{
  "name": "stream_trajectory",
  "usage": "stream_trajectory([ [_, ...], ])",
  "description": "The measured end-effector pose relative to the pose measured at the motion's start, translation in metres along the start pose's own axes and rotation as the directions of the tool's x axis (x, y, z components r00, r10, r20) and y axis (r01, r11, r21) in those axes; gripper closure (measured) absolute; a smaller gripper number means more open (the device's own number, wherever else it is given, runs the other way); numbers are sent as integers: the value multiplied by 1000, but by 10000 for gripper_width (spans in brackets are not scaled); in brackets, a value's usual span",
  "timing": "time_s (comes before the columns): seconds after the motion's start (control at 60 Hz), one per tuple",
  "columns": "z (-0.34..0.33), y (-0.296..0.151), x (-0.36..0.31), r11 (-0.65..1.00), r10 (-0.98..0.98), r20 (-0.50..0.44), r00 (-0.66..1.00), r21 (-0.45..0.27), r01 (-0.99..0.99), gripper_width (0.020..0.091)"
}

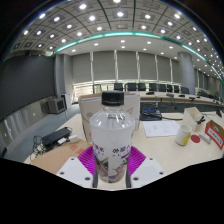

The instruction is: Pour water

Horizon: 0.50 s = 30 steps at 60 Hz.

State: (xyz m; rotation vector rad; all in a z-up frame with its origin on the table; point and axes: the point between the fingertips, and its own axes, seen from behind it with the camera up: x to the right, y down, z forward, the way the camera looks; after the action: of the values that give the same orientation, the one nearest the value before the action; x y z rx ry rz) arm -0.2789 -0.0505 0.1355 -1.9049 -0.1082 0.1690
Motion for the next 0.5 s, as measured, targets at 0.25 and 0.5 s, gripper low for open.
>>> stream_trajectory([
  [0.25,44,-104,81,824,553,178,814,29,-566,734],
  [0.5,107,-129,180,281,938,247,244,-127,-951,734],
])
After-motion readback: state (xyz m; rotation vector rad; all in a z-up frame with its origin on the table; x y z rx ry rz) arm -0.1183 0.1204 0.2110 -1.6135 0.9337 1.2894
